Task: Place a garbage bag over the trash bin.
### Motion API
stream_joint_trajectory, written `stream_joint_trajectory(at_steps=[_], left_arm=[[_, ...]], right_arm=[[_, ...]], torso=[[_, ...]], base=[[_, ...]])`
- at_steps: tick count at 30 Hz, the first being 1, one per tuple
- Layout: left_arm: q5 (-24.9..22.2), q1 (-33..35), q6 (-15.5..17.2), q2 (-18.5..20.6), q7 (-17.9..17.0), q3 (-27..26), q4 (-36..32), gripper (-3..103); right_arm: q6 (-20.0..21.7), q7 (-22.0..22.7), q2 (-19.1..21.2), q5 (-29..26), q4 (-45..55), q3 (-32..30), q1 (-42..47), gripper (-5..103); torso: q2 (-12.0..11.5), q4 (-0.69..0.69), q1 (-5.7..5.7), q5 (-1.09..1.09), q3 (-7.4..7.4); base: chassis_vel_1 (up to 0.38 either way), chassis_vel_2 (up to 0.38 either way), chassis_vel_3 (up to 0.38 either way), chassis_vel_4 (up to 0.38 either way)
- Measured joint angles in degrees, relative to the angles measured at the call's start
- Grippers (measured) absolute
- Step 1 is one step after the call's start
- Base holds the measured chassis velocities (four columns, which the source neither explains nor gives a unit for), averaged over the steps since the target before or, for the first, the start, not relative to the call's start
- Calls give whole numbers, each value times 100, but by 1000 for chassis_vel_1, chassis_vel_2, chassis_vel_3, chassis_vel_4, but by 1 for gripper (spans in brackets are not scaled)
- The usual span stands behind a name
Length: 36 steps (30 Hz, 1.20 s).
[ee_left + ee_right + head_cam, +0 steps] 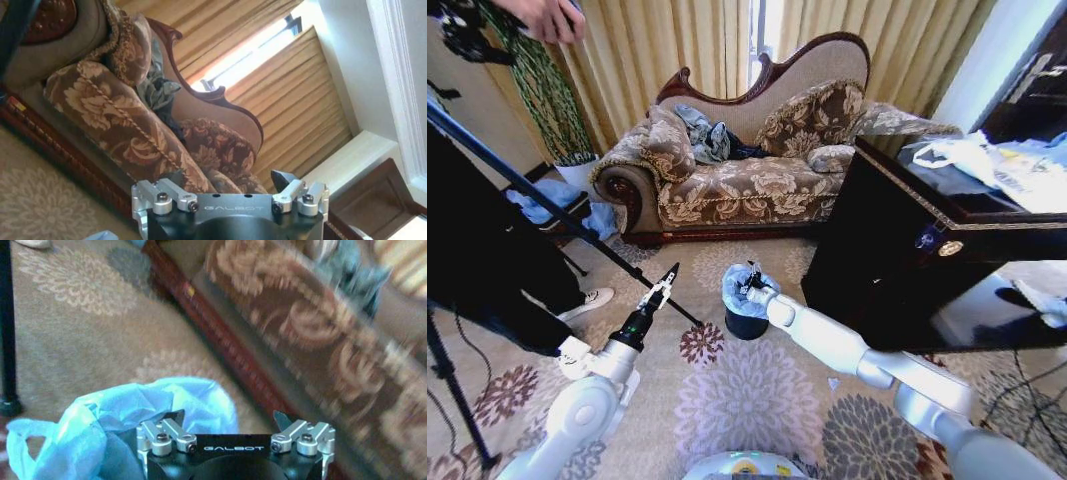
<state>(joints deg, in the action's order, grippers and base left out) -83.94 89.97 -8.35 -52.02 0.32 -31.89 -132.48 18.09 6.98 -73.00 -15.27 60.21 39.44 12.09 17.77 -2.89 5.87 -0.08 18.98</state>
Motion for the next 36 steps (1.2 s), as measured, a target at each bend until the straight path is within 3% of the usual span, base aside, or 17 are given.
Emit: stream_joint_trajectory(at_steps=[1, 4, 5, 9, 12, 14, 15, 19, 23, 25, 28, 32, 36], left_arm=[[0, 0, 0, 0, 0, 0, 0, 93], [-20, -58, -17, 13, 30, 64, 58, 93], [-20, -58, -17, 13, 30, 64, 58, 93], [-7, -123, -26, -67, 35, 182, 87, 93], [-5, -134, -26, -95, 35, 197, 70, 93], [2, -147, -26, -154, 38, 242, 61, 93], [2, -147, -26, -154, 38, 242, 61, 93], [5, -122, -36, -297, 61, 325, -1, 93], [52, -48, -57, -406, 86, 373, -59, 93], [60, -32, -61, -420, 91, 377, -72, 93], [131, 35, -90, -510, 104, 426, -121, 93], [159, 34, -106, -540, 109, 490, -144, 93], [216, 15, -124, -580, 124, 595, -143, 93]], right_arm=[[0, 0, 0, 0, 0, 0, 0, 87], [809, -211, 4, -856, -8, 94, -218, 78], [809, -211, 4, -856, -8, 94, -218, 78], [1717, -378, -139, -1649, -178, 341, -609, 66], [1960, -320, -165, -2014, -170, 522, -773, 58], [2294, -73, -237, -2693, -119, 797, -1006, 50], [2294, -73, -237, -2693, -119, 797, -1006, 50], [2421, 486, -566, -3553, -365, 1217, -1296, 38], [2422, 762, -954, -3860, -842, 1244, -1335, 26], [2420, 782, -1016, -3870, -935, 1228, -1335, 26], [2337, 692, -1335, -3720, -1548, 1185, -1337, 14], [2274, 492, -1478, -3521, -1951, 1215, -1379, 3], [2289, 342, -1548, -3448, -2193, 1336, -1432, 1]], torso=[[0, 0, 0, 0, 0], [0, -2, 0, -2, 0], [0, -2, 0, -2, 0], [0, -2, 0, -1, 0], [1, -2, 0, -2, 0], [1, -3, -1, -1, 0], [1, -3, -1, -1, 0], [1, -2, -1, -1, 0], [1, -1, -1, -1, 0], [1, -1, -1, 0, 0], [1, -1, -1, -1, 0], [1, -2, 0, -1, 0], [1, -3, 0, -1, 0]], base=[[0, 0, 0, 0], [0, 0, 0, 0], [0, 0, 0, 0], [0, 0, 0, 0], [0, 0, 0, 0], [0, 0, 0, 0], [0, 0, 0, 0], [0, 0, 0, 0], [0, 0, 0, 0], [0, 0, 0, 0], [0, 0, 0, 0], [0, 0, 0, 0], [0, 0, 0, 0]])
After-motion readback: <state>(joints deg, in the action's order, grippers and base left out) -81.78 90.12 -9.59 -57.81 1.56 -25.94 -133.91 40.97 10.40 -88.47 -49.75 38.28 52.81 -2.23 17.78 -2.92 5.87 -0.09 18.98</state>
